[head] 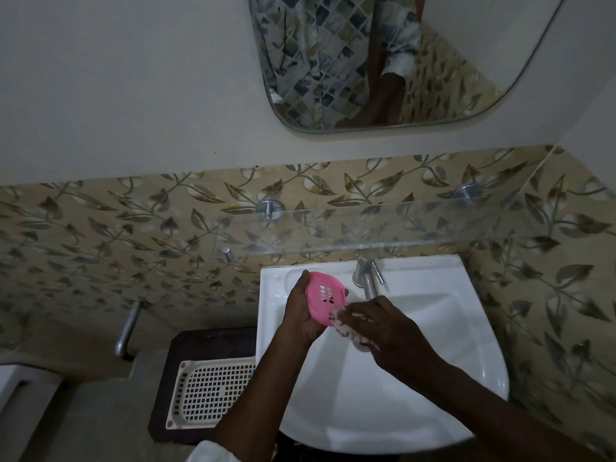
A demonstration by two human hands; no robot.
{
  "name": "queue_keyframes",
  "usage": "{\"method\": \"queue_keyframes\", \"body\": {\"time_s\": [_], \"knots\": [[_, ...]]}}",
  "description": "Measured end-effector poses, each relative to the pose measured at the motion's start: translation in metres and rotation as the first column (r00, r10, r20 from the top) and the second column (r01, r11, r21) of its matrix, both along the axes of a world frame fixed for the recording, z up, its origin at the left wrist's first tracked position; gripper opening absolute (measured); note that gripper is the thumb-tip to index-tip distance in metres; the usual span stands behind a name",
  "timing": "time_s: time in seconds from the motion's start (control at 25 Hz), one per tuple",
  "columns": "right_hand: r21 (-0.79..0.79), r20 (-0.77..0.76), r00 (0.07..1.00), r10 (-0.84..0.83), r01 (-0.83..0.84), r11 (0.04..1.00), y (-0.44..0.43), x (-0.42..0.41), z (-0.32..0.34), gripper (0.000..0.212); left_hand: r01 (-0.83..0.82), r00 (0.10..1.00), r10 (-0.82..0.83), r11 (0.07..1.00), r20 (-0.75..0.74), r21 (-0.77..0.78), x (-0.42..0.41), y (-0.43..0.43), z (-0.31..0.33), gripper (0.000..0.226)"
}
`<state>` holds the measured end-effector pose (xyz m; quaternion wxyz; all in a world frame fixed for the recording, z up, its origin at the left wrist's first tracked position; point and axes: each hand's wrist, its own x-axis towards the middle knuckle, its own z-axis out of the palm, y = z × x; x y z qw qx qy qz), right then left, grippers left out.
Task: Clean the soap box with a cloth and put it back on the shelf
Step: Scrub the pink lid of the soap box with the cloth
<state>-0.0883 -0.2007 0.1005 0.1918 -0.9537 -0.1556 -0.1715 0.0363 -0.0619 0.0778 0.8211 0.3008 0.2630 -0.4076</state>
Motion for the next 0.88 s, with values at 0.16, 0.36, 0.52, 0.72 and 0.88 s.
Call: {"method": "queue_keyframes", "body": {"time_s": [0.16, 0.36, 0.52, 0.72, 0.88], "knots": [[0.051, 0.031, 0.994, -0.109, 0.108, 0.993, 0.044, 0.008, -0.015, 0.068, 0.147, 0.988, -0.149, 0.988, 0.031, 0.041, 0.002, 0.002, 0.000, 0.078], [0.016, 0.067, 0.995, 0.077, -0.079, 0.997, -0.011, -0.003, -0.015, 0.049, 0.142, 0.989, -0.138, 0.986, 0.050, -0.089, 0.000, 0.014, 0.001, 0.069], [0.272, -0.204, 0.917, -0.343, 0.389, 0.880, -0.020, 0.041, 0.004, 0.052, 0.227, 0.971, -0.206, 0.957, 0.125, -0.182, -0.004, 0.017, 0.001, 0.067], [0.239, -0.245, 0.943, -0.225, 0.284, 0.929, -0.006, 0.019, -0.001, 0.053, 0.087, 0.982, -0.077, 0.995, 0.173, -0.051, 0.004, 0.014, -0.004, 0.066], [0.356, -0.288, 0.934, -0.212, 0.310, 0.882, 0.013, 0.013, -0.003, 0.050, 0.115, 0.969, -0.105, 0.993, 0.226, -0.032, 0.001, 0.003, -0.010, 0.064]]}}
